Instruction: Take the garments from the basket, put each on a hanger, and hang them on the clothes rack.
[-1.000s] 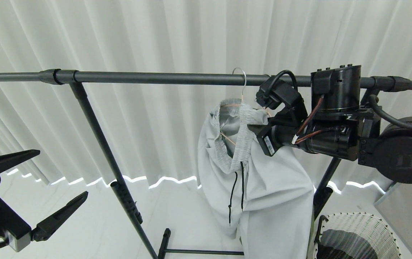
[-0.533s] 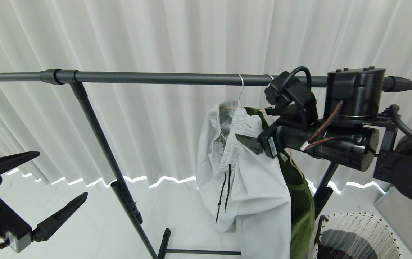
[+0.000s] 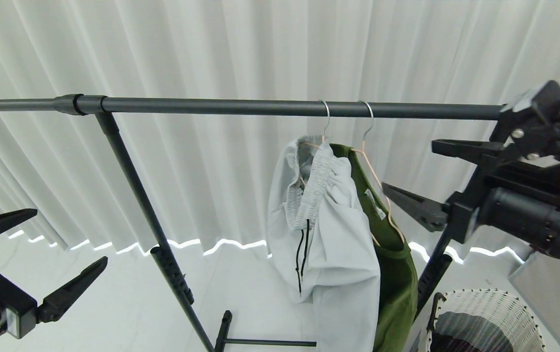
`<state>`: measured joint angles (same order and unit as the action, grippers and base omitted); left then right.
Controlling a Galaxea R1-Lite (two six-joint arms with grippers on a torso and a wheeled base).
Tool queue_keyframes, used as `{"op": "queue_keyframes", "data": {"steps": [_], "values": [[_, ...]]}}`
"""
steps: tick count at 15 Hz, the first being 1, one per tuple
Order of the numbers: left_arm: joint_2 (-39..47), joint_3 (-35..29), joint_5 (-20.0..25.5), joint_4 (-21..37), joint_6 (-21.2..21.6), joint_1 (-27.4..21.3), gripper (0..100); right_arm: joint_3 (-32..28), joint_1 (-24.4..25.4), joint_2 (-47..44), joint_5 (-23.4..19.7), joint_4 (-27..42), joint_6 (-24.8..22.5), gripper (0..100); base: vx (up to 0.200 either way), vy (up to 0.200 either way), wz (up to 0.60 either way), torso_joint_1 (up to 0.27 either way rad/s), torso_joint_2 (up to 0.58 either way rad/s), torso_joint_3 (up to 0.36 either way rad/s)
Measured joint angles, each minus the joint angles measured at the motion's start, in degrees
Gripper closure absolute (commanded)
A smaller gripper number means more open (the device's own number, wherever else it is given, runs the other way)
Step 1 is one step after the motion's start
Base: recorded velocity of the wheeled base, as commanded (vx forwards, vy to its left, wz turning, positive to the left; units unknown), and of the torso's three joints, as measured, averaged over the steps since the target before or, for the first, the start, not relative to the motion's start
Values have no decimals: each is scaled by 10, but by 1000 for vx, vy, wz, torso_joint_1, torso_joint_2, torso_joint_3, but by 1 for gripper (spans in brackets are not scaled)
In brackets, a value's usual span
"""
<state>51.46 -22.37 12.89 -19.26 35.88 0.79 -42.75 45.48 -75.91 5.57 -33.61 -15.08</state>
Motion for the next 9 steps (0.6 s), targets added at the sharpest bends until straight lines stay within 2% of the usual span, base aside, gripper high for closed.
{"op": "queue_keyframes", "data": {"steps": [2, 4, 7, 9], "values": [[-11, 16, -16, 0, 0, 21, 0, 51, -38, 68, 20, 7, -1, 0, 0, 0, 0, 0, 0, 0], [-25, 35, -34, 0, 0, 33, 0, 86, -90, 130, 29, 47, -2, 0, -200, 0, 0, -2, 5, 2], [-63, 72, -61, 1, -12, 46, 0, 109, -196, 223, 31, 178, -1, 0, -200, 0, 0, 4, 5, 11], [-103, 107, -78, 1, -17, 49, 0, 116, -267, 292, 31, 288, 7, 0, -200, 0, 0, -12, -5, 10]]}}
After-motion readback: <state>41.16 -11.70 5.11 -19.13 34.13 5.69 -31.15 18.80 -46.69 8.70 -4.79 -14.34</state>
